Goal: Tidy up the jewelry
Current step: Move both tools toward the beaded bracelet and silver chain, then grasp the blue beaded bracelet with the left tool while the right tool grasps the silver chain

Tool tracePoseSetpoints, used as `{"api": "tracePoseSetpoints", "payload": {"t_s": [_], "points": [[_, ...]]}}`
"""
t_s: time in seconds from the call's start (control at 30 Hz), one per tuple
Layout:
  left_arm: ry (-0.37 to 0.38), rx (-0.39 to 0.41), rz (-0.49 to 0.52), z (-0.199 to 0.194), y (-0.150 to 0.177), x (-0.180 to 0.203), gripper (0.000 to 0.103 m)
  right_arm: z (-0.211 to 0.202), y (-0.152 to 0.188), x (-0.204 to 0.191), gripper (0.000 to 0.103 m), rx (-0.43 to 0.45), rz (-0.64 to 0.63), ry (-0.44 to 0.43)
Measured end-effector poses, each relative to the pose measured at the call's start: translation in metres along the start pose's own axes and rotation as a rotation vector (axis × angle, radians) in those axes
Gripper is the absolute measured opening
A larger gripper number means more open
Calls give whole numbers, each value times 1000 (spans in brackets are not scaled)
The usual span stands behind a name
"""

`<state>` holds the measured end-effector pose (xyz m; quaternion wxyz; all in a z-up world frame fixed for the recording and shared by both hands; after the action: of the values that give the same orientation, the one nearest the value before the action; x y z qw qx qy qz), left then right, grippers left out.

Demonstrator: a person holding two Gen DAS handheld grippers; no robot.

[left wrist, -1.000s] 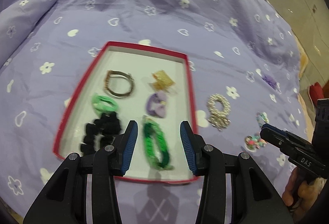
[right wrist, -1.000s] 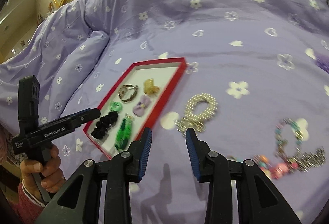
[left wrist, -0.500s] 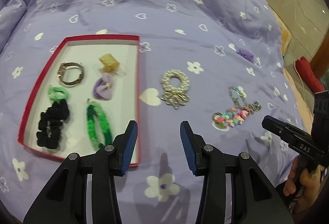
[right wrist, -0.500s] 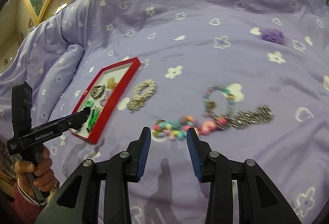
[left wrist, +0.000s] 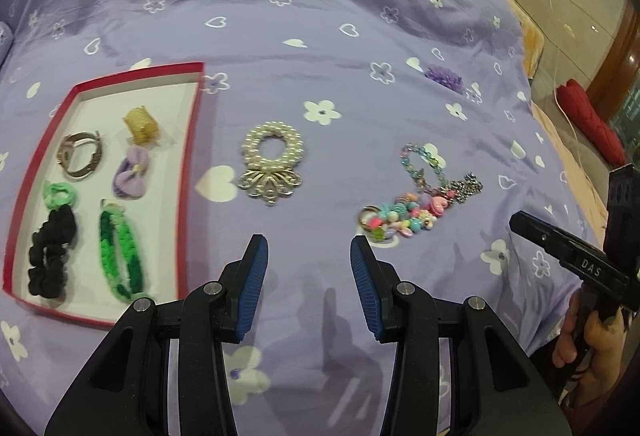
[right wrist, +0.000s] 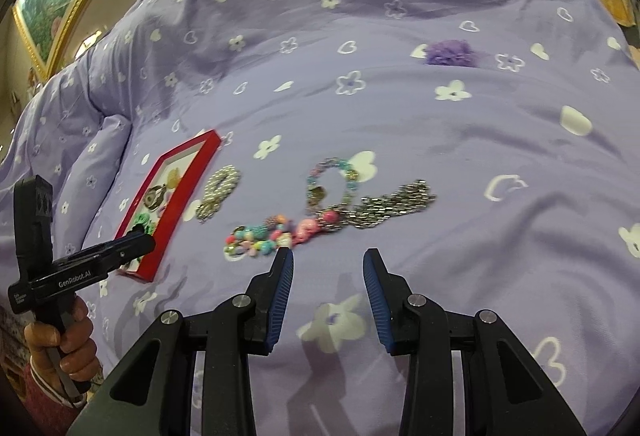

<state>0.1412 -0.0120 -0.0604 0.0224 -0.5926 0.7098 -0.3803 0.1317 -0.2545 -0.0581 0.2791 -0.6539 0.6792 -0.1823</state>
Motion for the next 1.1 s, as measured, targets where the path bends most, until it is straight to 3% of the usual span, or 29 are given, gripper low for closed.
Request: {"api": "tracePoseSetpoints", "payload": {"t_s": [0.47, 1.1], "points": [[76, -85, 119, 46, -12, 37, 42, 25, -13, 27, 42, -18, 8, 64], [77, -187, 200, 141, -68, 62, 42, 69, -27, 27, 46, -63, -47, 87]]}}
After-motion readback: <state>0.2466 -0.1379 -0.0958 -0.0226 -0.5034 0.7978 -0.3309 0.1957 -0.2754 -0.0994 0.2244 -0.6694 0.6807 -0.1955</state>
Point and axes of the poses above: each gripper's, at about its wrist camera, not at the fingertips, and z roughly the way its jaws point, x to its right, y to its underside, the point moved 6 cm from there along z, roughly the way its jaws point, and after that the axes turned 15 degrees about y, right-handed, at the moved point
